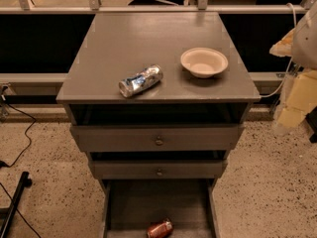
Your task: Pick coke can from bottom drawer and place on counter
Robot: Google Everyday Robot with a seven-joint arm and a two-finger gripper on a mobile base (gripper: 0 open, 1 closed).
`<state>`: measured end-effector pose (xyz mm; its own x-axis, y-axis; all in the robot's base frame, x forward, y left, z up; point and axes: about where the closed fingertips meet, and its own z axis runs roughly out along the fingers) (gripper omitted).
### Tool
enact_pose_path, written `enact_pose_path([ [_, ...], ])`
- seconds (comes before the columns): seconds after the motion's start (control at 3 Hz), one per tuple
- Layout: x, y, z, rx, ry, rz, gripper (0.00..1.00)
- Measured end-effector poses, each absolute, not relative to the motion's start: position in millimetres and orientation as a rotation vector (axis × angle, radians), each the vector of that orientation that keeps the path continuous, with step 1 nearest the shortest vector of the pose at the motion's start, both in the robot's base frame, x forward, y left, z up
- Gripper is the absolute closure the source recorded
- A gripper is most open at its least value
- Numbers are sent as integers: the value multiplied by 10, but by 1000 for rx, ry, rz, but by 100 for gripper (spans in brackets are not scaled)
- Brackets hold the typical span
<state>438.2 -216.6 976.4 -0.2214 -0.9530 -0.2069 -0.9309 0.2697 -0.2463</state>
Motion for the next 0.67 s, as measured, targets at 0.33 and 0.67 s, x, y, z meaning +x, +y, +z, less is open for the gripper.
enact_pose_path([
  [0.33,4414,-2139,9739,-1728,2224,-102,0],
  [0.67,4536,-1924,9382,-1802,2142,-70,0],
])
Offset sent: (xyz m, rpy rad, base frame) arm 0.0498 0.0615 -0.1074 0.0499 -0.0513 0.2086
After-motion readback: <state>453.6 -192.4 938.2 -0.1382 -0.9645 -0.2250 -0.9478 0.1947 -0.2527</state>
